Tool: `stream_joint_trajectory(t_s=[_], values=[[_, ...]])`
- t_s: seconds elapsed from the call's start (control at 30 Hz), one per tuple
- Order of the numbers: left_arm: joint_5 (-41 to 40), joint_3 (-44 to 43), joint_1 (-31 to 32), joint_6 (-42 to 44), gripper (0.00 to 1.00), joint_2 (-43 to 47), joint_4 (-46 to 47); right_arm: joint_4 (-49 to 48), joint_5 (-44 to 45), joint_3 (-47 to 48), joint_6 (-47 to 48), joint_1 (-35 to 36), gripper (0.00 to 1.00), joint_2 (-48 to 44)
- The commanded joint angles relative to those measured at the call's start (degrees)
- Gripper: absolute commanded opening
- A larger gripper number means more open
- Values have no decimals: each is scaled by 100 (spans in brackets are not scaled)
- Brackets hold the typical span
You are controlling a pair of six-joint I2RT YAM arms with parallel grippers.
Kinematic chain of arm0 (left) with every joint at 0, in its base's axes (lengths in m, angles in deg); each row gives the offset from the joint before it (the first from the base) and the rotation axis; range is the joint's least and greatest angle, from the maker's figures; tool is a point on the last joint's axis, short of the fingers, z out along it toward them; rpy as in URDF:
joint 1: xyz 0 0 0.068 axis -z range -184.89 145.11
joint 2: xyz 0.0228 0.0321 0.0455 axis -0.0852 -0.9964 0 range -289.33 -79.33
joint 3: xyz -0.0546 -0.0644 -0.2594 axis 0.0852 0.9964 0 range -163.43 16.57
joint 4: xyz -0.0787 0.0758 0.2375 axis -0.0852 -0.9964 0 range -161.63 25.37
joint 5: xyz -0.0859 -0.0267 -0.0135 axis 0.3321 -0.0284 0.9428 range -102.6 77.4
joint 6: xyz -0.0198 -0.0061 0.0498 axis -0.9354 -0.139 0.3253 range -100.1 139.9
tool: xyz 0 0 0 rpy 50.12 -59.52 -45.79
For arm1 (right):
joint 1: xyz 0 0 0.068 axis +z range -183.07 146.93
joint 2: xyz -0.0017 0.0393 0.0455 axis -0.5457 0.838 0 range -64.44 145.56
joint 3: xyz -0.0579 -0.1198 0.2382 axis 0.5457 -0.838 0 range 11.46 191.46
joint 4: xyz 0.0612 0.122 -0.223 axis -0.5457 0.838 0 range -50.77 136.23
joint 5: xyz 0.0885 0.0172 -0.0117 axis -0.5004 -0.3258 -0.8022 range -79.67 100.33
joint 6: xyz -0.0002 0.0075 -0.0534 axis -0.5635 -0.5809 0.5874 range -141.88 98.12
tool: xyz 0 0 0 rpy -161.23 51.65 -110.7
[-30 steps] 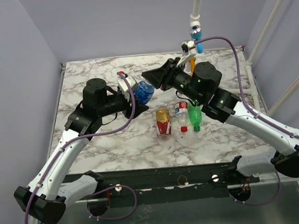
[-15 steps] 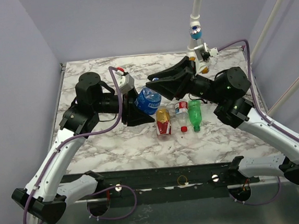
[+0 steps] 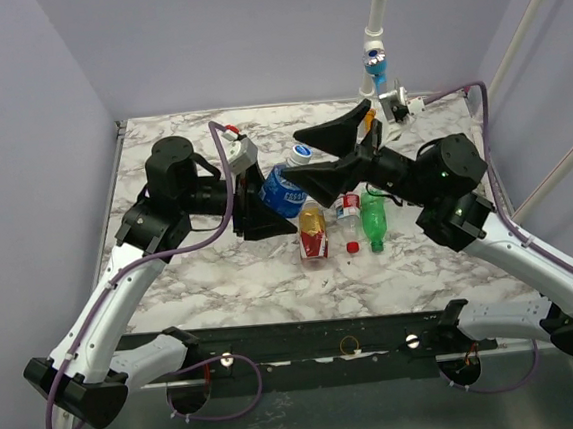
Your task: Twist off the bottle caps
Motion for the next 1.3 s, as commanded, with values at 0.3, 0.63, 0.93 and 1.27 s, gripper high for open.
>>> stream_joint_trajectory(t_s=[0.3,0.63,0.93,1.27], values=[[-3083,582,-27,2029,26,348,-3,3039,2617,1950,-128,32,82,1279],[-3187,690,-28,2011,26,401,6,2577,2471,1583,-386,32,57,1093],[-3120,692,-29,1852,26,354,13,2099,2271,1156,-600,35,15,906],[-543,174,-29,445,26,156,23,486,-752,383,207,25,1,233]])
